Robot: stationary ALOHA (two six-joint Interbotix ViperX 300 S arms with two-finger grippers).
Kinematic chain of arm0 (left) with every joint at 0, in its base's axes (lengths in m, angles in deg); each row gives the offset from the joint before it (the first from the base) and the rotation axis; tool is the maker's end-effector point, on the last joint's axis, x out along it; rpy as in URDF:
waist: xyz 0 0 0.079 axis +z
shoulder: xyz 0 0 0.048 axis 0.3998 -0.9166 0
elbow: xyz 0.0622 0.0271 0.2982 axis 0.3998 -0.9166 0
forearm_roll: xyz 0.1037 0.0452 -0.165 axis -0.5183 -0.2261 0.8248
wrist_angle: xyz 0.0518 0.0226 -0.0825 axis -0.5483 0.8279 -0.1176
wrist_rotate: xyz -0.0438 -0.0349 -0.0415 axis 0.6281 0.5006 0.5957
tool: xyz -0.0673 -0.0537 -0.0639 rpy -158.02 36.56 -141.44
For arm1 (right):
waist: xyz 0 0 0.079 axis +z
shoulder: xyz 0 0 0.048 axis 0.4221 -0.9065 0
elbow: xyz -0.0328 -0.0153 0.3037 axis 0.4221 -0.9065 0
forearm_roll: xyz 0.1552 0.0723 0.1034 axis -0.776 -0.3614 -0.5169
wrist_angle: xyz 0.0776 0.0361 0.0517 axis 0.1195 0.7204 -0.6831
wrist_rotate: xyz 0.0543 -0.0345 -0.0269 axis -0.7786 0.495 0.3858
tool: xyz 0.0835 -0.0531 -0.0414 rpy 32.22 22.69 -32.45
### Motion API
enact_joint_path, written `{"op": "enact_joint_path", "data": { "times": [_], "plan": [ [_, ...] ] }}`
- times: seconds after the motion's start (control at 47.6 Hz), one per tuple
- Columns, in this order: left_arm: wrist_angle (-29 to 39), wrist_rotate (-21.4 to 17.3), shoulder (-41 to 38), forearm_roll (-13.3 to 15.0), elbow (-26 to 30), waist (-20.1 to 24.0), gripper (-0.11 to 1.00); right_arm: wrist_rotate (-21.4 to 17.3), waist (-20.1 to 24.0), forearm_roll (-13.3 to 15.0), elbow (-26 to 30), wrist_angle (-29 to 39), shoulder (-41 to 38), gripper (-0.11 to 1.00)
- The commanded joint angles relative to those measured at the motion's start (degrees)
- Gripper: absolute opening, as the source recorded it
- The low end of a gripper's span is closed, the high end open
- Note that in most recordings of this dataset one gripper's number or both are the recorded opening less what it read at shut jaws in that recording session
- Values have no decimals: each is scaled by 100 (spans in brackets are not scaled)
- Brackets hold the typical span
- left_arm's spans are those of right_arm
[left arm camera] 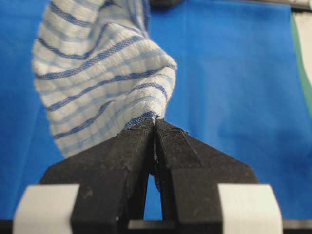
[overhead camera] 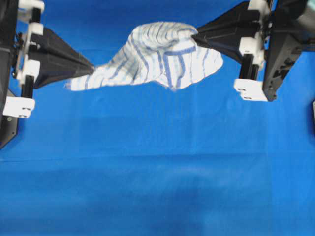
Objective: Lift the towel with both arms.
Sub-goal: 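Open both grippers and release the towel onto the table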
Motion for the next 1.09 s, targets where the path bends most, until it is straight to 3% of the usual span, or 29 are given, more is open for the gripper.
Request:
{"op": "enact_joint_path", "data": {
  "times": [0.0, 0.546, 0.588, 0.735, 0.798, 0.882, 1.071],
  "plan": [
    [-26, -44, 26, -26, 176, 35, 1, 18, 35, 35, 176, -26, 97, 2],
    [-281, -316, 272, -18, 132, 26, 4, 123, 70, 18, 176, -9, 53, 3],
    [-316, -308, 281, -9, 123, 26, 13, 114, 70, 18, 185, -9, 53, 9],
    [-404, -299, 290, 0, 114, 26, 56, 114, 70, 35, 176, -9, 53, 54],
    [-413, -308, 299, 0, 105, 26, 75, 114, 70, 35, 176, 0, 53, 66],
    [-413, -299, 290, 9, 88, 26, 91, 114, 70, 35, 176, 9, 53, 67],
    [-580, -299, 211, 9, -88, 26, 91, 79, 70, 35, 149, 97, 62, 66]
  ]
}}
